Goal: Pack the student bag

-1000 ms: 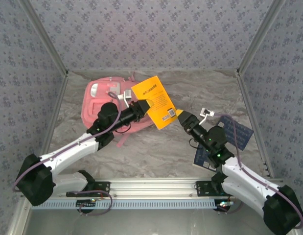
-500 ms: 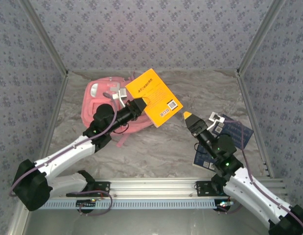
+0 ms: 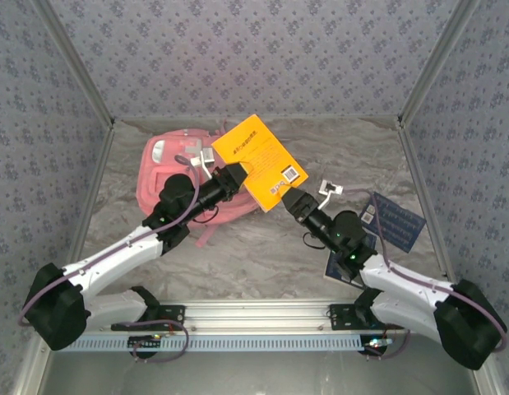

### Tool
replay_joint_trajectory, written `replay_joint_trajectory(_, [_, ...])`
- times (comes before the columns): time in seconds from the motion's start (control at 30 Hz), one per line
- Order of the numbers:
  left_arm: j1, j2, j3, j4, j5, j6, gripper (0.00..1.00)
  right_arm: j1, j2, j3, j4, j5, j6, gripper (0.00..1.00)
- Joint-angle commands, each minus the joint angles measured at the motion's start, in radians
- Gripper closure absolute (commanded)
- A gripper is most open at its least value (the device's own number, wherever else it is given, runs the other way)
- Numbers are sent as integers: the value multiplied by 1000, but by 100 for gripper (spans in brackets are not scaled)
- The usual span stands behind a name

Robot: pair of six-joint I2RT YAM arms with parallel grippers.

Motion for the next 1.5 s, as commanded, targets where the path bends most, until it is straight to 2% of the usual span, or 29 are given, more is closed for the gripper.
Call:
replay_joint_trajectory(0.0, [-8,-21,20,107,2,-4,100,12,46,63,157,-26,11,8])
replay_joint_trajectory(0.13, [-13,-21,19,98,-2,2,100,15,95,87,205,-11,17,16])
replay_joint_trajectory(0.4, [-17,-19,14,81,-15,8,100,16,173,132,292,-32,64,42])
replay_joint_trajectory(0.5, [-18,-22,19,53,-17,17,100,16,171,117,300,-9,64,60])
replay_joint_trajectory(0.57, [-19,-25,21,11,-26,21,100,17,160,103,285,8,64,77])
replay_joint_trajectory(0.6, [-19,-27,27,-25,-34,24,98,14,154,102,266,9,59,83])
replay_joint_trajectory(0.7, [-18,-36,36,-132,-62,64,72,5,116,85,189,48,22,100])
replay_joint_trajectory(0.77, [-14,-43,24,-162,-79,100,44,-10,85,62,140,63,-6,100])
replay_joint_trajectory(0.8, [-12,-49,34,-212,-83,126,35,-22,68,52,114,59,-17,100])
replay_joint_trajectory(0.83, [-7,-54,60,-309,-94,161,27,-35,45,42,67,53,-22,100])
replay_joint_trajectory(0.9, [-4,-53,134,-504,-129,276,21,-61,-8,28,-37,46,-33,100])
replay_joint_trajectory(0.97, [-3,-34,226,-690,-177,389,19,-89,-82,20,-173,43,-51,100])
replay_joint_trajectory(1.07, [12,39,342,-848,-179,508,17,-126,-197,21,-374,26,-125,100])
replay_joint_trajectory(1.17, [42,134,444,-966,-152,562,18,-150,-300,71,-645,35,-212,100])
replay_joint_trajectory(1.23, [65,200,515,-1020,-113,594,22,-152,-349,113,-802,80,-248,100])
replay_joint_trajectory(1.37, [109,345,658,-1134,-90,682,31,-152,-457,110,-912,134,-298,100])
replay_joint_trajectory(1.47, [152,458,757,-1202,-85,712,35,-169,-472,144,-994,69,-333,100])
